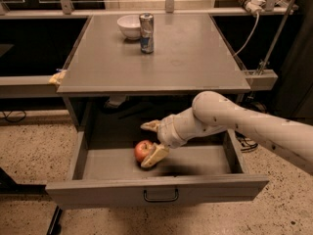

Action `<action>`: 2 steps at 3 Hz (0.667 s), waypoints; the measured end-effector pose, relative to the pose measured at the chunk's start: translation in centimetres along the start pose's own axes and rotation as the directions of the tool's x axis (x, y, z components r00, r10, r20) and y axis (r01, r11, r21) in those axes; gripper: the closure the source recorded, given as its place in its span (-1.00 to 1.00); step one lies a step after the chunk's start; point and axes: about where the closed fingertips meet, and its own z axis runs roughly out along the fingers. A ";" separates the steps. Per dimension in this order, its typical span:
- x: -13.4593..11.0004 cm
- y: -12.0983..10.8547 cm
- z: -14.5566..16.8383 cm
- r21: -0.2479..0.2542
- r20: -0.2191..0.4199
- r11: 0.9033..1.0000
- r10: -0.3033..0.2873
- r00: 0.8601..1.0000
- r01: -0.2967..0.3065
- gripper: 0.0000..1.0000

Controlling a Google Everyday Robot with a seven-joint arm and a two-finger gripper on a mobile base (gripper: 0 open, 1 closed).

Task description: Pick apple from top drawer and place on counter

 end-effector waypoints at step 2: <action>2.1 0.2 1.4 -0.024 -0.030 1.000 0.012 0.999 -0.013 -0.52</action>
Offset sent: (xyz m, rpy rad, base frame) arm 0.0076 -0.0112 -0.0396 -0.0566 0.0372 -0.0044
